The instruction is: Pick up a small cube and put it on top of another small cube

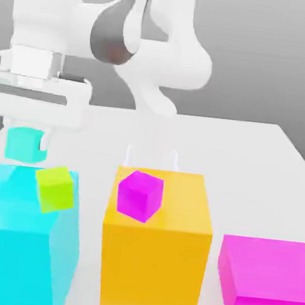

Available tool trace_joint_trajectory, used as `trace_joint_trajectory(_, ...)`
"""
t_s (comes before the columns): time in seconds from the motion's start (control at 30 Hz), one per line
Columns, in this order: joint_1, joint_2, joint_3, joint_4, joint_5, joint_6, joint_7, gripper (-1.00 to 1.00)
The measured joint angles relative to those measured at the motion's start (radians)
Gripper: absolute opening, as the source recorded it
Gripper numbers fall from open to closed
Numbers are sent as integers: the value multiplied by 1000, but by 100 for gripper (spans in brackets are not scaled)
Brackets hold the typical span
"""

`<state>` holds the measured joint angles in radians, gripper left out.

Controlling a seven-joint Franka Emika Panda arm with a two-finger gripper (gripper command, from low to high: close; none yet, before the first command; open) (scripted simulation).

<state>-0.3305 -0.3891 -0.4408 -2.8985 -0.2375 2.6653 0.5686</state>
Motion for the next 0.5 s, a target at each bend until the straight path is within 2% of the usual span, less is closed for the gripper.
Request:
trace_joint_trajectory(0.07, -33, 38, 13, -61, -34, -6, 40, -100)
trace_joint_trajectory(0.13, -17, 82, 2, -77, -16, 20, 33, -100)
trace_joint_trajectory(0.47, 105, 351, -60, -80, 190, 277, -103, -100)
trace_joint_trajectory(0.5, 108, 366, -61, -81, 201, 292, -111, 100)
